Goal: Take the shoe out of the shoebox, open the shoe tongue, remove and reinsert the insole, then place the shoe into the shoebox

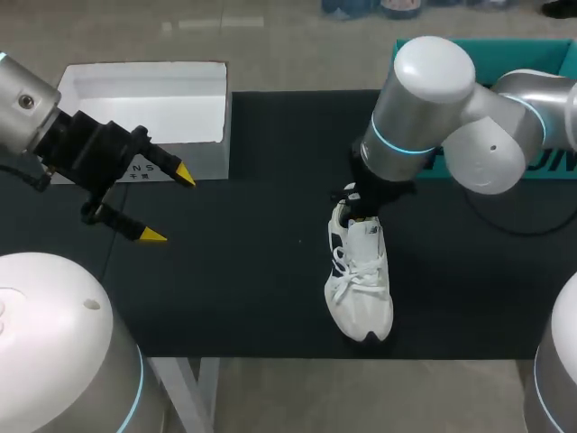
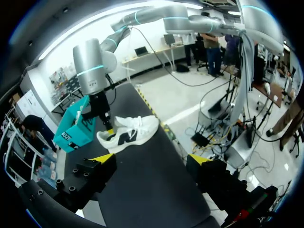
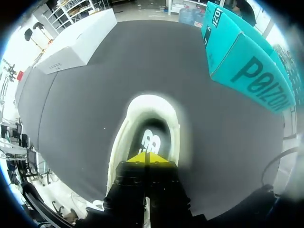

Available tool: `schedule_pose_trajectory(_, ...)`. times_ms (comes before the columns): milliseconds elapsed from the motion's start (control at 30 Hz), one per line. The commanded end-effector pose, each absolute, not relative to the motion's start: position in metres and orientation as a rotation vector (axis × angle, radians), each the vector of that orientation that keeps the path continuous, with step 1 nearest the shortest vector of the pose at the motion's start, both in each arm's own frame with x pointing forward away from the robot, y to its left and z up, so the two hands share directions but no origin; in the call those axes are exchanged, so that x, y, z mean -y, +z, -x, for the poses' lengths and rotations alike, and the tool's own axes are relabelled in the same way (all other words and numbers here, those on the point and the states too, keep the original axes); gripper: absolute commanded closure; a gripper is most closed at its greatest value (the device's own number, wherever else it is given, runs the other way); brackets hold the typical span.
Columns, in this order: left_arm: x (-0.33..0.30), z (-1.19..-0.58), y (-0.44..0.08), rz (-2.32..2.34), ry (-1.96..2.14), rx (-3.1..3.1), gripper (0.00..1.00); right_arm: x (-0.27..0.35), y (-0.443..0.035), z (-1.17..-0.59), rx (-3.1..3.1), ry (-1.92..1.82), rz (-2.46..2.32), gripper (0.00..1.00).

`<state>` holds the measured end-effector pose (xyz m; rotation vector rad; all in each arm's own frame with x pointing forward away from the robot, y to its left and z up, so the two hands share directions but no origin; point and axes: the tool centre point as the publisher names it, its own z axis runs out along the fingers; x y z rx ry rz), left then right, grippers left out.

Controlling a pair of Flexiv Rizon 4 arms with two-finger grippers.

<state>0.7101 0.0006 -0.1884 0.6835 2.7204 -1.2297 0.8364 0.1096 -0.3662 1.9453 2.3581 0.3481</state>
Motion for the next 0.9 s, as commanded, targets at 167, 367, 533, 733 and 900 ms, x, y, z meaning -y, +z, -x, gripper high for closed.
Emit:
schedule_pose_trajectory(167,-0.001,-0.710,-0.188,-0.685,-1.225,-2.725,0.00,-0.114,-0.395,-0.845,-2.402,0.284,-1.963,1.00)
schedule_pose_trajectory(367,-0.001,-0.710,-0.188,-0.685,-1.225,-2.725,0.00,-0.112,-0.395,-0.834,-2.411,0.258,-1.977,1.00)
schedule_pose_trajectory(533,-0.001,-0.710,-0.188,-0.685,-1.225,-2.725,0.00,-0.102,-0.378,-0.833,-2.393,0.241,-1.978,1.00)
schedule_pose_trajectory(733,-0.001,-0.710,-0.188,-0.685,-1.225,-2.725,0.00,-0.101,-0.353,-0.833,-2.396,0.185,-1.954,1.00)
schedule_pose_trajectory(900,-0.001,-0.710,-0.188,-0.685,-1.225,-2.725,0.00,-0.099,-0.341,-0.832,-2.394,0.121,-1.952,1.00)
